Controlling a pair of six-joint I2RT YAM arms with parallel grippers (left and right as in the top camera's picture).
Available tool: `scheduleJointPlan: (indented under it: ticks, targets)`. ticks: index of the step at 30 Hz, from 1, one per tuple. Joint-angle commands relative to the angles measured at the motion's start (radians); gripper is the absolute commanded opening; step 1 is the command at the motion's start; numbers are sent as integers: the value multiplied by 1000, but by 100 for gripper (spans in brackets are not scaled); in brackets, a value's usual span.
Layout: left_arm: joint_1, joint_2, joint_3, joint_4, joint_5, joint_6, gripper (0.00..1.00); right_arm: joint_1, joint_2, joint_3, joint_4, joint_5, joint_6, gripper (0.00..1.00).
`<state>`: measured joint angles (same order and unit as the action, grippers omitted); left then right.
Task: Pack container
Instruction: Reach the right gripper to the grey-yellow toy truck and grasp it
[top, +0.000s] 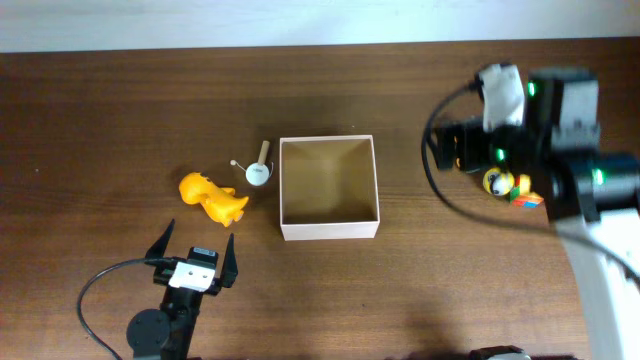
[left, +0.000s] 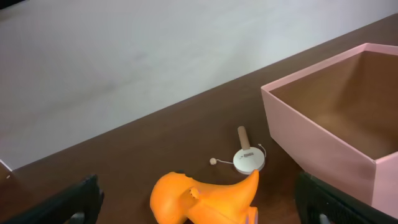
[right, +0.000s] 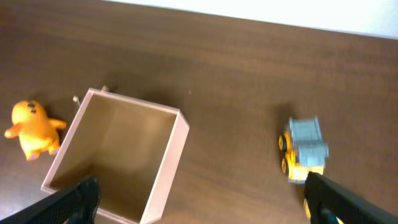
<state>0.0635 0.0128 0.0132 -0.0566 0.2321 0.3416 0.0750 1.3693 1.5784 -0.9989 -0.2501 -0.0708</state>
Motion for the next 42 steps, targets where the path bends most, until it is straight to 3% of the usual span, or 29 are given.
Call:
scheduleJointPlan:
  ticks: [1,7,20,40,42]
  targets:
    - [5,-8,-5,-5,0,12,99,-24,113,102,-6,8,-31,99]
    - [5,-8,-5,-5,0,12,99,-130,290,121,37,261,-39,99]
    - [5,-8,-5,-5,0,12,99,-182,611,121,84,259,-109,99]
    - [5,-8,-5,-5,0,12,99,-246,845,121,130,141,-109,100]
    - [5,-8,-5,-5,0,12,99,-245,851,121,133,132,-109,94]
